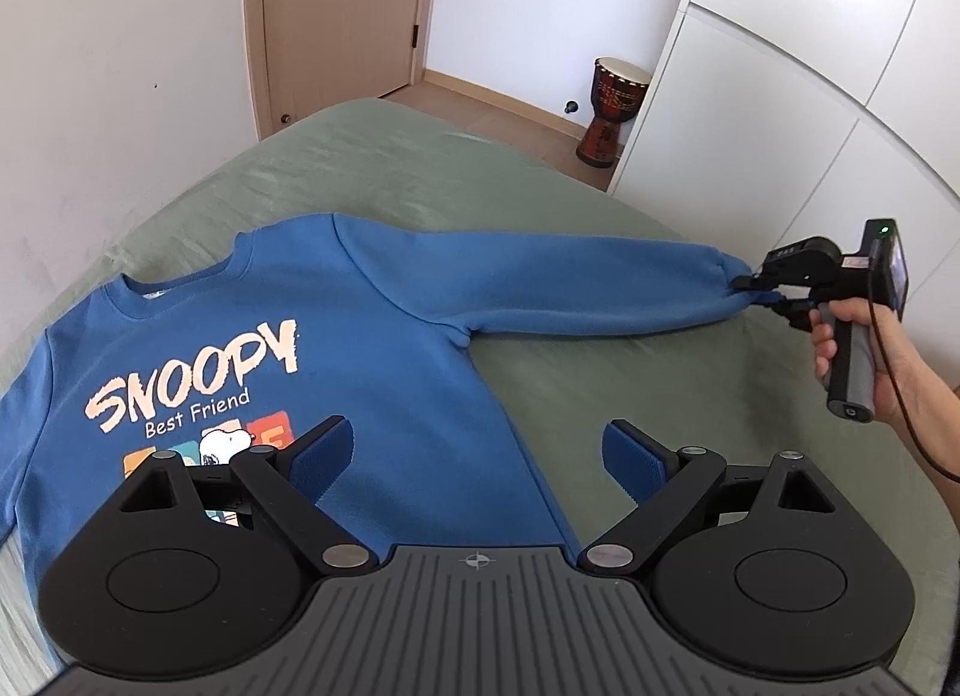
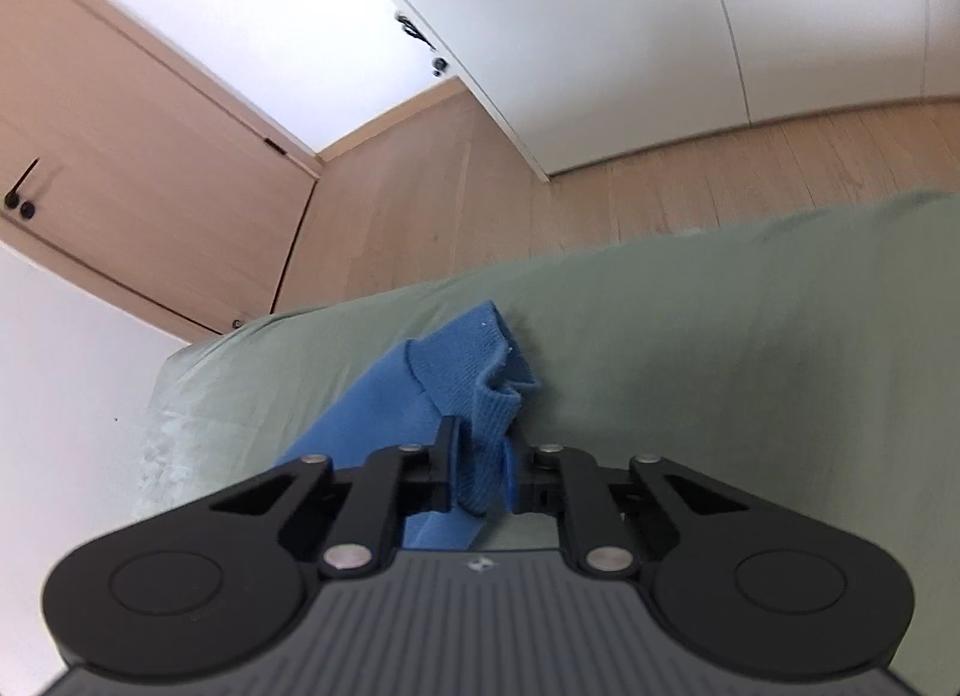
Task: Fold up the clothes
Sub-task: 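Grasp the sleeve cuff with the right gripper and lift it, then carry the sleeve across the sweatshirt's chest with the right gripper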
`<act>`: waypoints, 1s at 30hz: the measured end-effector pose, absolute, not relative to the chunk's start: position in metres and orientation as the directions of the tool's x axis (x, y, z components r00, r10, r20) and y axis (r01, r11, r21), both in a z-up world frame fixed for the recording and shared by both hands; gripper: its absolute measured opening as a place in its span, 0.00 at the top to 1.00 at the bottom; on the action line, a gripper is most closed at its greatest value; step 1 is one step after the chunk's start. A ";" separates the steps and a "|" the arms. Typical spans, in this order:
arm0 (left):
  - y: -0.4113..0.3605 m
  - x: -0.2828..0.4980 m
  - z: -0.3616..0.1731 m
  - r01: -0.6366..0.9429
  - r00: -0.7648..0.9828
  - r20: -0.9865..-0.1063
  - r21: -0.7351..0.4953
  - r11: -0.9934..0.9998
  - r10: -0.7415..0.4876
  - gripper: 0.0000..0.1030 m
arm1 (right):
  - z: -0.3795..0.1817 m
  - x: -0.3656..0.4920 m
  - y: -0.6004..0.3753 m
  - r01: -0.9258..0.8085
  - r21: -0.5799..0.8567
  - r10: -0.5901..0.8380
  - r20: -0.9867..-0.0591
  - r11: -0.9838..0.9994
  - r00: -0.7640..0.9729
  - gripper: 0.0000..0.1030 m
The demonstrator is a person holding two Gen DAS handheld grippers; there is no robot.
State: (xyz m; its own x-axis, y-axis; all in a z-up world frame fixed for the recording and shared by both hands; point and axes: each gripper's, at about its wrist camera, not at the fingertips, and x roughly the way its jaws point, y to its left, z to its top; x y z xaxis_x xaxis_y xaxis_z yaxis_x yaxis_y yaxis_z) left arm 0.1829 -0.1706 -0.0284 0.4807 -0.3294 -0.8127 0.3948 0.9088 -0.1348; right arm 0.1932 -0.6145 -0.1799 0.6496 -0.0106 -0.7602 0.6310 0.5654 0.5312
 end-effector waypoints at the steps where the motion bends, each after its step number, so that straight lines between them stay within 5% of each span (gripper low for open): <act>1: -0.169 0.183 -0.028 0.391 0.479 -0.814 -0.138 0.910 -0.329 0.11 | -0.174 0.194 -0.611 0.617 0.528 -0.013 -0.753 0.584 0.657 0.88; 15: -0.120 0.175 -0.026 0.304 0.479 -0.822 -0.174 0.937 -0.308 0.11 | -0.060 0.234 -0.503 0.285 0.442 0.080 -0.644 0.850 0.761 0.90; 30: -0.011 0.159 -0.041 0.131 0.491 -0.832 -0.223 0.966 -0.258 0.11 | -0.021 0.300 -0.316 0.020 0.420 0.272 -0.622 0.907 0.734 0.91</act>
